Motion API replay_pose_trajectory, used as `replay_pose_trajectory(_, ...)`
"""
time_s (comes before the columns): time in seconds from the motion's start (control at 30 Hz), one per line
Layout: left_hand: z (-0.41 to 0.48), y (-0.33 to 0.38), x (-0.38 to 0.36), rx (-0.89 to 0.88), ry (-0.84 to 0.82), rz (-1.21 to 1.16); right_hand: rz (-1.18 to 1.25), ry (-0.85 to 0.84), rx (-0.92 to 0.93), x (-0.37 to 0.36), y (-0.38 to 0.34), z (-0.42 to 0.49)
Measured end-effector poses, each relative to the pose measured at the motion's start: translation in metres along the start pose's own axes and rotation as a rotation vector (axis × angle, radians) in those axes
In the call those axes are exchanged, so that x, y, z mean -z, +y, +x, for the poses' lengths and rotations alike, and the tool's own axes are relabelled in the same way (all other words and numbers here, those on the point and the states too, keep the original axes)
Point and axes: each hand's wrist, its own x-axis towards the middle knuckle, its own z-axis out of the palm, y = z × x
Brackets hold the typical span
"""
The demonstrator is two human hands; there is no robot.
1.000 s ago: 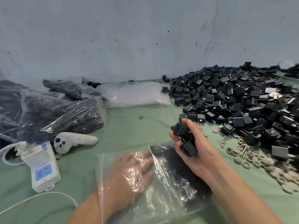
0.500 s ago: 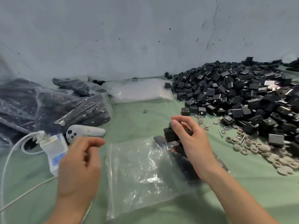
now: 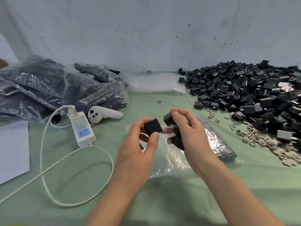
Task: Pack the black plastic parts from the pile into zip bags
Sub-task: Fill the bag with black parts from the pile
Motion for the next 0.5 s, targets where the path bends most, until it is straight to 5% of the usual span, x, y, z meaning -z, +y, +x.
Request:
replay_pose_trajectory(0.13,0.014,-0.029,0.027,0.291,0.157,0.010,0.112,0.122,-0.009,0.022,-0.006,0.012)
replay_pose_trajectory(0.23,0.016,-0.053,0.038,0.464,0.011,0.193,0.082,0.225,-0.032,0.048,-0.004,0.014)
replay_pose_trajectory(0.5,0.025,-0.069,0.040,0.377,-0.286,0.457,-0.179,0.298,0.051,0.082,0.000,0.021)
